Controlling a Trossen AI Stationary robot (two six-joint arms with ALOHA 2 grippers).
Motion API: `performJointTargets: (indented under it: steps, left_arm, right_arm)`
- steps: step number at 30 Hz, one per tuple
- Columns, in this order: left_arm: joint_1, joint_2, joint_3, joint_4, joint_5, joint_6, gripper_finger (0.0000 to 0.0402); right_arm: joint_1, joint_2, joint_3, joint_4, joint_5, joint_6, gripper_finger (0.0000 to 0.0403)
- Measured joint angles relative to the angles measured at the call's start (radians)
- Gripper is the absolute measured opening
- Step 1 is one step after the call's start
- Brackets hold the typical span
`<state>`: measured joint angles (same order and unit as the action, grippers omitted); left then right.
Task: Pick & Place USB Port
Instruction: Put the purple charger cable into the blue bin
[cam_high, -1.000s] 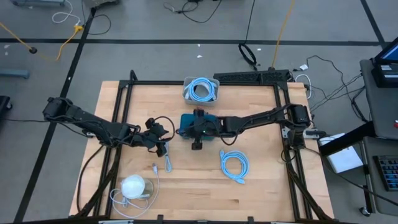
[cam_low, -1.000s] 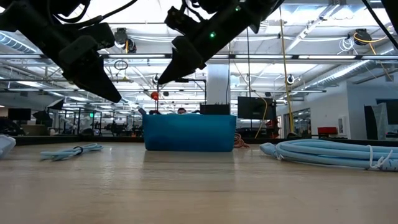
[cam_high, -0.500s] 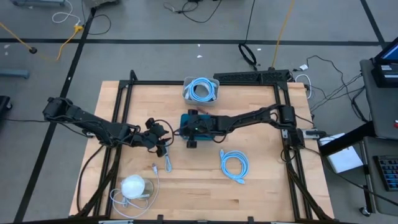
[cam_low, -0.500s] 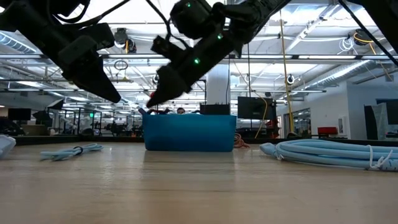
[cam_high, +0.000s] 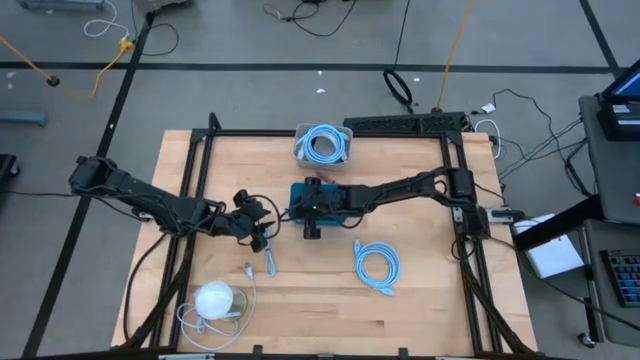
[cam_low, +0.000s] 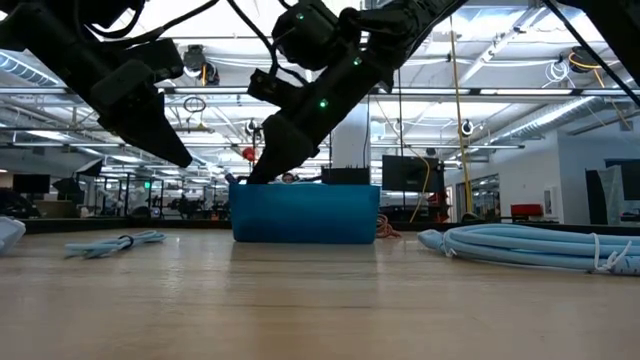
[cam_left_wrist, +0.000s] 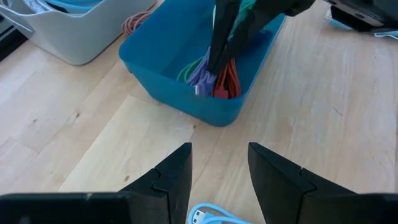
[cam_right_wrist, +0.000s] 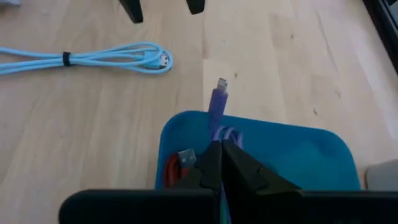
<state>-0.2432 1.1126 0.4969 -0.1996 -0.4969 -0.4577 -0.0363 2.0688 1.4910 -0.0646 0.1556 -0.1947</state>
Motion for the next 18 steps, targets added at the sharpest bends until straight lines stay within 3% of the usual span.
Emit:
performJointTargets:
  steps: [11, 18]
  left_arm:
    - [-0.002, 0.0, 0.0, -0.002, 0.0, -0.008, 0.0159]
    - [-0.002, 0.0, 0.0, -0.007, 0.0, -0.012, 0.0159]
  right_arm:
    - [-0.006, 0.092, 0.0, -0.015, -0.001, 0.02, 0.0]
    - [-0.011, 0.044, -0.001, -0.018, 0.088, -0.017, 0.0]
